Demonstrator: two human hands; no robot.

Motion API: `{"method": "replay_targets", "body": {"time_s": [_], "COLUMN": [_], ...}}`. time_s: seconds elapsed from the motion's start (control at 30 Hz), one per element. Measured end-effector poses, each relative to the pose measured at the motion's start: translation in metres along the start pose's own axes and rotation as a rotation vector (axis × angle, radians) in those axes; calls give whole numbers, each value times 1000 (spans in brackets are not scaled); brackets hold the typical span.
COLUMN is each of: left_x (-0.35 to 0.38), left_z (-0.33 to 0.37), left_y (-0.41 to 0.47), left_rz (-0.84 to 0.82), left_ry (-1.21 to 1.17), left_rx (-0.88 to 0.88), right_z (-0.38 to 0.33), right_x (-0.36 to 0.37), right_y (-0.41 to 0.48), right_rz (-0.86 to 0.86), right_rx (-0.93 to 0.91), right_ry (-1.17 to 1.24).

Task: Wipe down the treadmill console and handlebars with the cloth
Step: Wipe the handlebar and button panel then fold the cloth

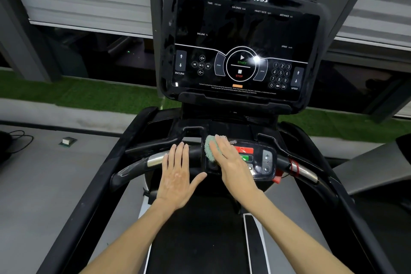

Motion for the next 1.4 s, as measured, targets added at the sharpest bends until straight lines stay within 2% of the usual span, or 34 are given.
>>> {"method": "replay_targets", "body": {"time_s": [0.2,0.37,0.57,0.63,0.8,0.97,1.03,1.17,1.23,1.4], "left_x": [1,2,1,1,4,7,8,7,7,7], "left_z": [-1,-2,-3,-3,-7,-12,-12,-10,-9,-11], "left_y": [0,1,0,0,-1,0,0,-1,-1,-1], "left_rz": [14,20,17,21,29,-50,-64,-59,-70,-62], "left_ry": [21,17,6,-4,-39,-30,-23,-14,-20,-57], "left_rx": [3,7,15,16,42,72,69,62,62,67], "right_z": [-20,-14,-2,-5,-45,-51,-46,-32,-32,-47], "right_x": [11,3,-16,-18,-4,5,-4,-19,-17,3], "right_y": [-52,-36,29,34,-6,-32,-13,40,40,-26], "right_rz": [-74,-80,-9,-4,-28,-97,-71,-45,-42,15], "right_rx": [-107,-169,74,93,-176,-263,-215,20,40,-170], "right_ry": [-118,-152,-69,-31,-69,-152,-149,-107,-93,-122]}}
Point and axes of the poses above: each hand's wrist, its own y-axis towards the middle knuckle, its own x-axis out of the palm, z = x × y, the point moved 7 cm from there along y, towards the middle knuckle, and after that the axes turned 14 degrees about -y, right-handed, at the moved point
